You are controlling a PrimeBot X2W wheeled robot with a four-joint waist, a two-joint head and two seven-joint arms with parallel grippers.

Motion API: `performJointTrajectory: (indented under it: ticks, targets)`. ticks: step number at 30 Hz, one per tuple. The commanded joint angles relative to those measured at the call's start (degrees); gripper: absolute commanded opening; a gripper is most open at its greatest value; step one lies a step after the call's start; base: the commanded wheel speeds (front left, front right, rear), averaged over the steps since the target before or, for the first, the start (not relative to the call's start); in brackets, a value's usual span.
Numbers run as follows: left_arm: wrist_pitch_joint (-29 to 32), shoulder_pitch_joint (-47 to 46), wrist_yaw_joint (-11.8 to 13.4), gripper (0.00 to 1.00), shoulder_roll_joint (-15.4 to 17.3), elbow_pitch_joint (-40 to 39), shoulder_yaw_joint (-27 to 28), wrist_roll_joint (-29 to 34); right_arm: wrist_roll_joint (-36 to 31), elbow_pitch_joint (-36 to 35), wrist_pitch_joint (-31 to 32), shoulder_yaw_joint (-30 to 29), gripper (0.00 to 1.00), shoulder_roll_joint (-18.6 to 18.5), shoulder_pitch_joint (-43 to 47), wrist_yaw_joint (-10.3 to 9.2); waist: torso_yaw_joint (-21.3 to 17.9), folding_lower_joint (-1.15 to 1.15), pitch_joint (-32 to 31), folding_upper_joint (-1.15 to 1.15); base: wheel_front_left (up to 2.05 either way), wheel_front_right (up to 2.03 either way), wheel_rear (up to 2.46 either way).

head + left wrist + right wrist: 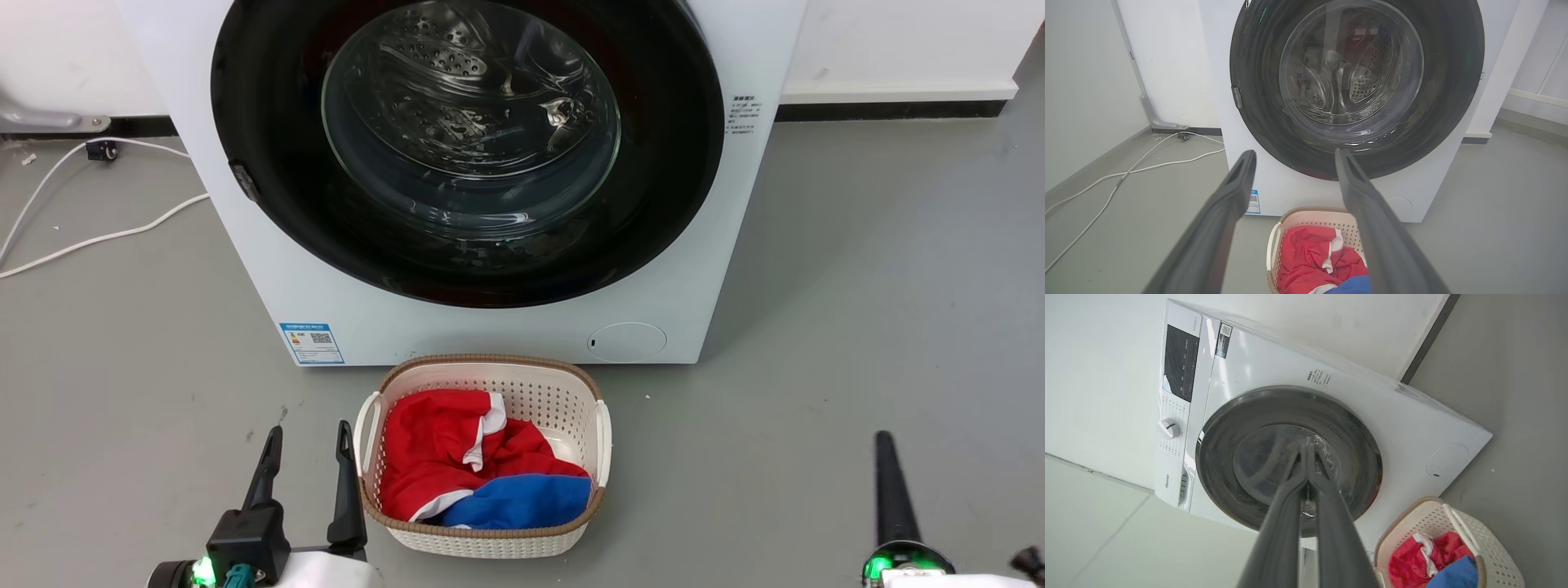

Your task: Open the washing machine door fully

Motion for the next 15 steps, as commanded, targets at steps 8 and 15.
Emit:
performJointTrajectory:
  ticks: [8,15]
  targets:
    - [-0.2,0.6,0.3,1.00,0.0,-0.2,0.0,-0.4,20.0,-4.9,3.8,3.3,0.00,-0.7,1.9,0.00,0.1,-0.01,0.2,0.00,0.00,0.00,0.00]
    - [-0.2,0.6,0.2,1.00,0.0,-0.4,0.2,-0.1,30.4,-7.5,12.6,-1.3,0.00,-0.6,3.6,0.00,0.3,-0.01,0.5,0.00,0.00,0.00,0.00]
